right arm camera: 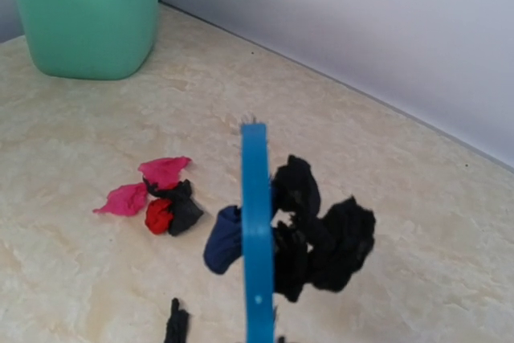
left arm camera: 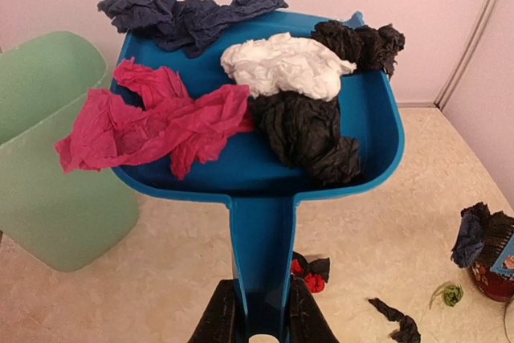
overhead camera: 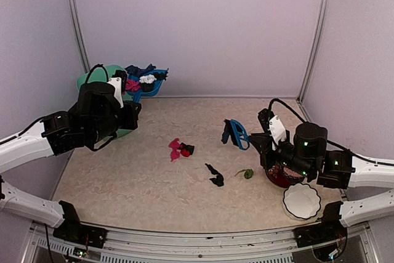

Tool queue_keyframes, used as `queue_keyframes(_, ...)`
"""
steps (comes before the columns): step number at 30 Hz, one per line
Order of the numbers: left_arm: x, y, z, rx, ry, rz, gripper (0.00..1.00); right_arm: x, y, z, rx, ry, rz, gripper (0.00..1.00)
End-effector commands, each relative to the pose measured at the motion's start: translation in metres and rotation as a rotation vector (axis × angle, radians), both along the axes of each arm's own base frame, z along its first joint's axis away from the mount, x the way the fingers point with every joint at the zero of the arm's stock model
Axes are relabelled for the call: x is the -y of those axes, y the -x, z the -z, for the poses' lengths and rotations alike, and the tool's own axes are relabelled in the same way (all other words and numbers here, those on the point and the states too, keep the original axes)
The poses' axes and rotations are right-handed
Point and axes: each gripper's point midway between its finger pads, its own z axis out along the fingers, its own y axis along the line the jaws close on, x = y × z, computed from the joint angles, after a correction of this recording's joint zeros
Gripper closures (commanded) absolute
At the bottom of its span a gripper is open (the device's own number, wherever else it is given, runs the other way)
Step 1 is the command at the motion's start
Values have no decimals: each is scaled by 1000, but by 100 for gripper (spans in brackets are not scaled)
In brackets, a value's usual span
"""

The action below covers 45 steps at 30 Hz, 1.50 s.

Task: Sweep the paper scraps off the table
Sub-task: Dump the paper scraps in the dustpan into the trash bin.

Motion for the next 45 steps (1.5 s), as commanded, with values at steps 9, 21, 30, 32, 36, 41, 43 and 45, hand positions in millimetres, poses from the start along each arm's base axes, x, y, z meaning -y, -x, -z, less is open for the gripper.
queue_keyframes(9, -59, -51, -30, -57, 114, -42, 100, -7, -2, -4, 17, -37, -13, 100)
queue_keyframes(21, -114, -108, -19, -150, 469, 17, 100, -6, 0, 2, 0, -38, -16, 100)
queue_keyframes(30, -125, -123, -27, -196, 797, 151, 100, -4, 0, 4, -8, -39, -9, 100)
queue_keyframes(32, -125, -123, -30, -205, 883, 182, 100, -5, 0, 4, -8, -36, -9, 100)
queue_keyframes(36, -128, -123, -36, -230, 1040, 192, 100, -7, -1, 3, -7, -34, -11, 100)
queue_keyframes(41, -136, -120, -55, -191, 1258, 206, 100, -9, -1, 3, -12, -36, -19, 100)
queue_keyframes(43, -140, -120, -60, -177, 1311, 193, 100, -9, -1, 3, -15, -41, -20, 100)
queue_keyframes(45, -143, -117, -70, -150, 1386, 204, 100, -10, -1, 2, -15, -46, -23, 100)
